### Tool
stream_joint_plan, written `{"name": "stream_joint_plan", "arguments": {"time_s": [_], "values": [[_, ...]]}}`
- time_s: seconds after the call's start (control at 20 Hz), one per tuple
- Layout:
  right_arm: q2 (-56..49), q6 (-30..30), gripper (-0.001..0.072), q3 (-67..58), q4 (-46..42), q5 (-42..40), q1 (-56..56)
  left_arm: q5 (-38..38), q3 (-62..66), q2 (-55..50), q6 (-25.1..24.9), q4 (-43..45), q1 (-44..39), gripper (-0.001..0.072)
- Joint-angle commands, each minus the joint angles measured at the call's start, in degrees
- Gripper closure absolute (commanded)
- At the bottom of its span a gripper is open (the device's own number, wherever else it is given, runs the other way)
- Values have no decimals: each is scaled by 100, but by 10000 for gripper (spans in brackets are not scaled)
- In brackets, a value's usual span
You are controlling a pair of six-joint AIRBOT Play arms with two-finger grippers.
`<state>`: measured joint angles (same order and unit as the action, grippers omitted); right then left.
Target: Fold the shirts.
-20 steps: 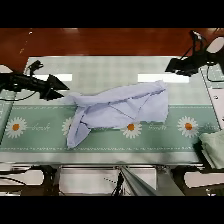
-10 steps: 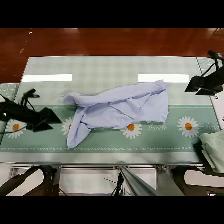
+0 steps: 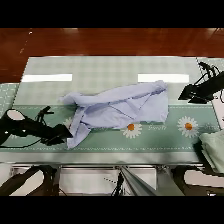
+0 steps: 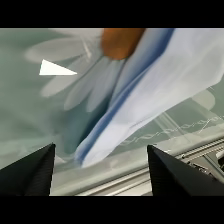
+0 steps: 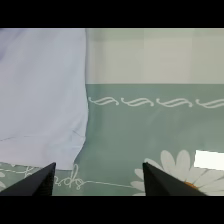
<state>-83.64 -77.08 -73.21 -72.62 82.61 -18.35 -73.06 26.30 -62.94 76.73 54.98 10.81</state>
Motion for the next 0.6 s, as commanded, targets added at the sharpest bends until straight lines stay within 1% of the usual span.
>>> {"name": "stream_joint_plan", "arguments": {"time_s": [0.0,0.05,0.1,0.15,0.3,0.35,0.45,0.55], "values": [[7,28,107,37,28,-59,-4,732,-127,-264,-48,-498,-822,49],[4,28,107,37,28,-52,-4,811,-125,-372,-46,-514,-1051,323],[4,28,107,37,22,-55,-4,820,-118,-479,-114,-507,-1207,625],[4,33,107,37,-37,-55,-4,782,-116,-562,-166,-509,-1259,686],[4,48,107,188,-243,-136,-7,616,-111,-619,-173,-490,-1161,687],[4,48,106,352,-153,-232,-7,586,-103,-619,-175,-490,-1119,687],[4,273,96,826,566,-577,-4,533,-101,-619,-243,-494,-1064,687],[4,448,89,1366,1224,-1137,-4,470,-101,-619,-260,-492,-1064,687]]}}
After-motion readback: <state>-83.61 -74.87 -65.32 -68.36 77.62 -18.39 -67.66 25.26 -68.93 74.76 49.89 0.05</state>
